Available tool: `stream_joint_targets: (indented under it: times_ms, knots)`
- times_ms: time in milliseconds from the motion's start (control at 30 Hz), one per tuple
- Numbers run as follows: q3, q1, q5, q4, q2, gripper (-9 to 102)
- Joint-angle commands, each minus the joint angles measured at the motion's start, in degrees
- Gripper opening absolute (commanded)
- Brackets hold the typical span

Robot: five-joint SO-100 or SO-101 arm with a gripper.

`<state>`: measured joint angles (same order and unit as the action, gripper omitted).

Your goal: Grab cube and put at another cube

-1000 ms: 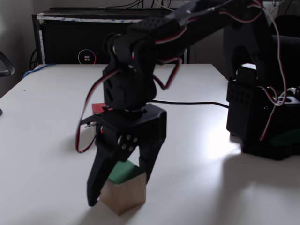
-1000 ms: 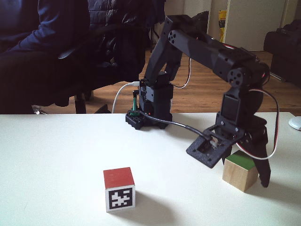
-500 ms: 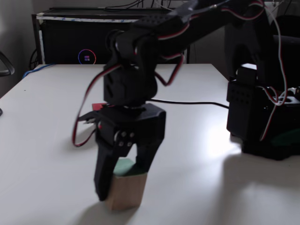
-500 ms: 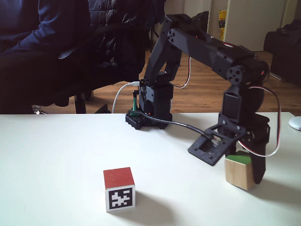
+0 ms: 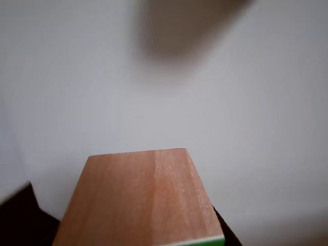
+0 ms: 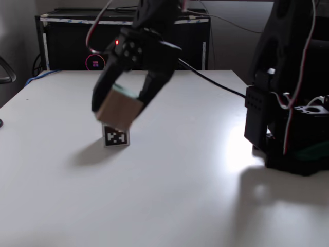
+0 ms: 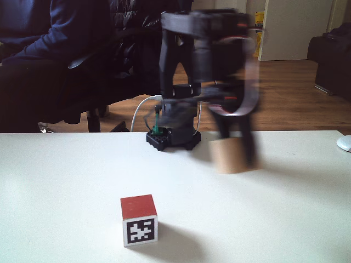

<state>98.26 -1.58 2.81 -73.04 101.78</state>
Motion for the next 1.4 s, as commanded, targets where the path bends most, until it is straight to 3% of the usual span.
stream_joint_targets:
  times_ms: [0, 200, 500, 867, 1367]
  knots:
    - [0.2, -8.9, 1.8, 0.9, 3.4, 17]
    - [0.9, -18.1, 2.5, 1.6, 3.3, 16]
    - [1.0, -23.6, 2.0, 1.4, 4.0, 17]
    - [2.5, -25.7, 3.3, 6.2, 0.5, 17]
    - [-1.3, -22.9, 1.0, 6.2, -6.8, 21]
